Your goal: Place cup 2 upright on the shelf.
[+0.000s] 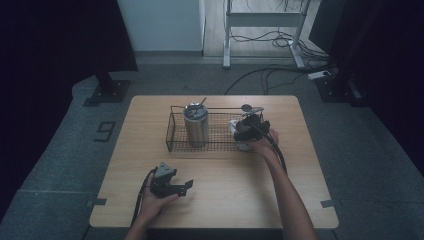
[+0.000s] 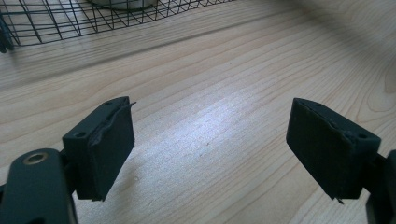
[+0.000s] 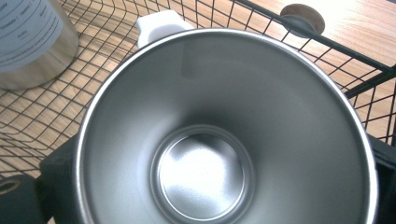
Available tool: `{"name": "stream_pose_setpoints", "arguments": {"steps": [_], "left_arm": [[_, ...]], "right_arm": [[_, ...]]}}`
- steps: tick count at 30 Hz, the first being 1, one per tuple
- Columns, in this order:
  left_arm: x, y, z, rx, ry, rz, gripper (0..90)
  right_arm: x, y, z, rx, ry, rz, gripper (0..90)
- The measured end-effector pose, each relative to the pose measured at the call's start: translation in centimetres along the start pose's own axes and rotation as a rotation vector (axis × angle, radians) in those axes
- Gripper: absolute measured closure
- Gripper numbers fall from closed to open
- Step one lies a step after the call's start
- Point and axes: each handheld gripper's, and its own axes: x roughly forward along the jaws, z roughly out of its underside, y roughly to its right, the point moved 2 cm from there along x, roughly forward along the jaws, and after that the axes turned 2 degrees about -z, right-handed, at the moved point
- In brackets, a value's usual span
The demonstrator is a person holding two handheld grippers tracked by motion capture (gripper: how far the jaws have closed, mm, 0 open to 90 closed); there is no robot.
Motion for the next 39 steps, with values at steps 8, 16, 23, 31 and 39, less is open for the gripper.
{"name": "stream_pose_setpoints", "arguments": {"steps": [8,16,23,31,39], "left_arm": [[-0.1,-0.1,0.0,-0.006,0.0,0.004,15.4],[-0.1,0.0,0.0,-0.005,0.0,0.002,15.5],[0.0,0.0,0.0,-0.004,-0.003,0.004,15.4],[0.0,0.0,0.0,-0.006,-0.001,0.003,15.5],[0.1,0.1,0.1,-0.001,-0.007,0.003,15.5]], "right_arm": [[-0.6,0.1,-0.2,0.022,0.058,-0.036,0.0],[-1.7,0.2,-0.6,0.047,0.141,-0.042,0.0],[-2.9,0.4,-0.5,0.06,0.241,-0.056,2.1],[-4.1,1.0,0.0,0.08,0.267,-0.063,2.5],[-5.7,1.2,1.4,0.083,0.31,-0.089,5.8]]}}
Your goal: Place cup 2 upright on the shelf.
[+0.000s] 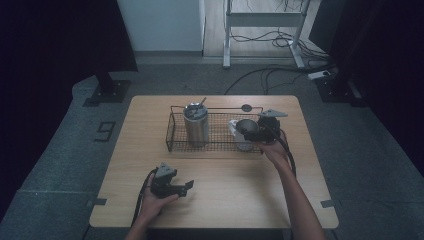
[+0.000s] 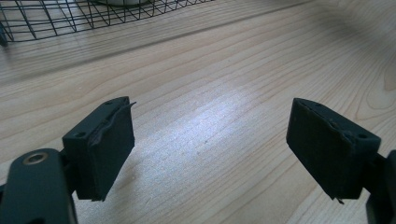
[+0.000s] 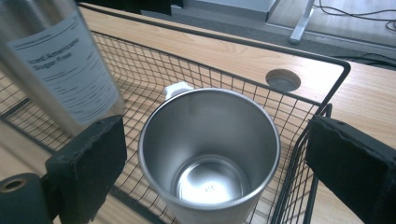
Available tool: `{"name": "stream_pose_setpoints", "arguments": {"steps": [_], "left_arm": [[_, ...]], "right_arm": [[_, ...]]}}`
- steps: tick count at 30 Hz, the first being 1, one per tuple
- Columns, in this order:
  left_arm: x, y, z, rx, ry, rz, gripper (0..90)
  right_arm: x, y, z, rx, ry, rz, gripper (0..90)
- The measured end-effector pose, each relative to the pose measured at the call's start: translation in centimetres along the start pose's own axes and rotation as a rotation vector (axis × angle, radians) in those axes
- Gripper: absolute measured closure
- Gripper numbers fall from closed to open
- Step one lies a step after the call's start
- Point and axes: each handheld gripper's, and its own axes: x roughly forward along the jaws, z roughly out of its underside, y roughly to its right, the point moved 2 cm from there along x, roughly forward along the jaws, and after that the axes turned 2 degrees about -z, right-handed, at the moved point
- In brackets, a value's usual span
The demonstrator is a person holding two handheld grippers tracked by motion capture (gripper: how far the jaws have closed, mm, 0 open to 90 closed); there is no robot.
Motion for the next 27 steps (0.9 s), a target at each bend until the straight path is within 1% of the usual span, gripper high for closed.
{"name": "stream_pose_setpoints", "arguments": {"steps": [3,6,7,11,13,21,27], "left_arm": [[0.0,0.0,0.0,0.0,0.0,-0.002,15.5],[-0.1,-0.1,0.0,0.003,0.002,-0.004,15.5],[-0.1,-0.1,0.0,0.004,0.003,-0.005,15.5],[-0.1,-0.1,0.0,0.004,0.002,-0.006,15.5],[-0.1,0.0,0.0,0.004,0.001,-0.007,15.5],[0.0,0.0,0.1,0.007,-0.002,-0.008,15.5],[0.1,0.1,0.1,0.012,-0.006,-0.01,15.5]], "right_arm": [[-0.9,-0.2,0.5,-0.004,0.027,-0.017,8.9],[-1.6,-0.5,1.0,-0.011,0.024,-0.028,9.6],[-1.9,-0.6,1.3,-0.016,0.034,-0.036,11.5],[-2.9,-1.0,2.0,-0.024,0.044,-0.049,12.4],[-3.4,-1.1,2.5,-0.019,0.054,-0.057,12.8],[-5.3,-1.3,4.9,-0.021,0.059,-0.078,14.9],[-6.4,-1.3,6.6,-0.016,0.059,-0.077,15.7]]}}
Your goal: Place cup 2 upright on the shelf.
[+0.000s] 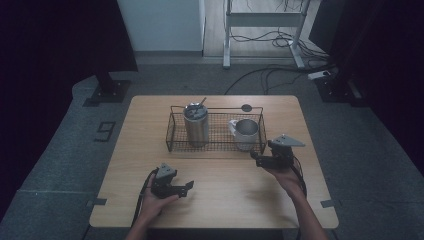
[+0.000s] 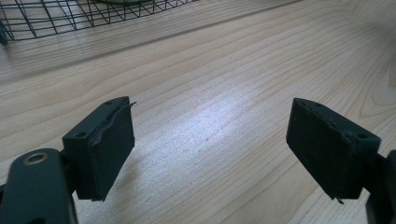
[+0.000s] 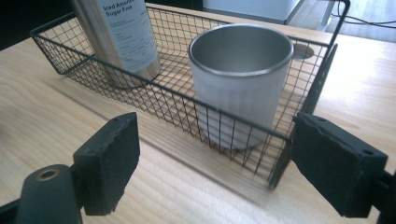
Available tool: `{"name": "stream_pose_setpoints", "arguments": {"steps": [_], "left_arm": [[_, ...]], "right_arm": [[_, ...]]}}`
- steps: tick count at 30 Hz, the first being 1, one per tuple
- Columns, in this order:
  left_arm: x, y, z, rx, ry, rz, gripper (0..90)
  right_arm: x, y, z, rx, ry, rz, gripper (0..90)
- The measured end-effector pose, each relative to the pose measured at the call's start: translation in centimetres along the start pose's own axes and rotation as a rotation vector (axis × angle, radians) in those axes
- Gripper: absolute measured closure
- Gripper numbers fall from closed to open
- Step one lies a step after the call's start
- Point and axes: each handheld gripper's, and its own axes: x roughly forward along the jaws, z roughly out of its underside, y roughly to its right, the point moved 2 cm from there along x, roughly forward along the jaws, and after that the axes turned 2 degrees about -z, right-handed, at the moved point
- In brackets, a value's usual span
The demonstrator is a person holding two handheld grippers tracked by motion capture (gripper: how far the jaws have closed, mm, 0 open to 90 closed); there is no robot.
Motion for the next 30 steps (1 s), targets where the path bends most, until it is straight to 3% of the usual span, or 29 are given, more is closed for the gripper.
{"name": "stream_pose_setpoints", "arguments": {"steps": [12,20,30], "left_arm": [[0.0,0.0,0.0,0.003,0.0,-0.002,15.6],[0.1,0.2,0.1,0.012,-0.006,-0.002,15.7],[0.0,0.2,0.1,0.015,-0.005,-0.004,15.7]], "right_arm": [[-1.5,-0.4,4.2,0.044,-0.003,-0.007,17.3],[-1.8,-0.1,7.4,0.073,-0.051,0.001,18.1],[-1.5,0.2,9.2,0.078,-0.093,0.011,18.1]]}}
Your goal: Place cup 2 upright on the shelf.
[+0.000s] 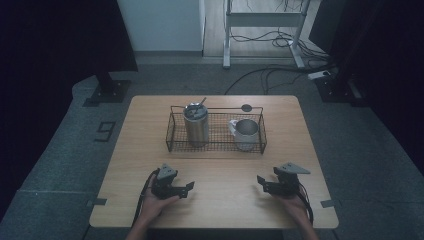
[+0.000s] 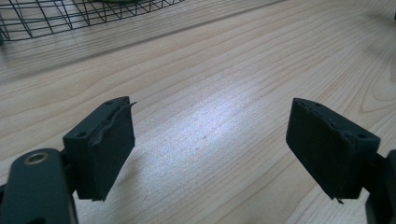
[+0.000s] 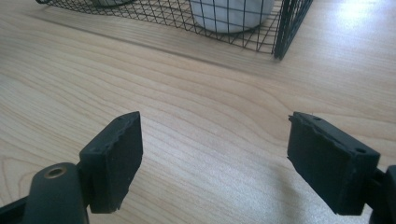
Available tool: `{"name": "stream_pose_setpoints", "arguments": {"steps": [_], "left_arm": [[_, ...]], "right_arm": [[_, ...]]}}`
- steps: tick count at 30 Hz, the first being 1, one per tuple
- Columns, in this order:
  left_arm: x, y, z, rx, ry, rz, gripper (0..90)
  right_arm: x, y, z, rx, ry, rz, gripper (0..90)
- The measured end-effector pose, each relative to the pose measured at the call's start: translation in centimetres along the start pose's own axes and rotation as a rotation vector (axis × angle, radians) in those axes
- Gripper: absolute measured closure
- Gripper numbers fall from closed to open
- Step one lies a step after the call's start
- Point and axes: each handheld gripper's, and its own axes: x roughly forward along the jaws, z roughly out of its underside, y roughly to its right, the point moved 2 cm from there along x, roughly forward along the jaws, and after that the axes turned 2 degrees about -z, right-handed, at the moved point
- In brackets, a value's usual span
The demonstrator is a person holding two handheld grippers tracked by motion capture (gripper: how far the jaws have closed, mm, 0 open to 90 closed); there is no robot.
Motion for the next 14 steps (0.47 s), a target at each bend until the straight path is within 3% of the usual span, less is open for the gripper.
{"name": "stream_pose_setpoints", "arguments": {"steps": [14], "left_arm": [[0.08,-0.01,0.02,0.004,-0.002,-0.003,15.7]], "right_arm": [[0.0,0.28,0.21,0.008,0.002,0.005,18.0]]}}
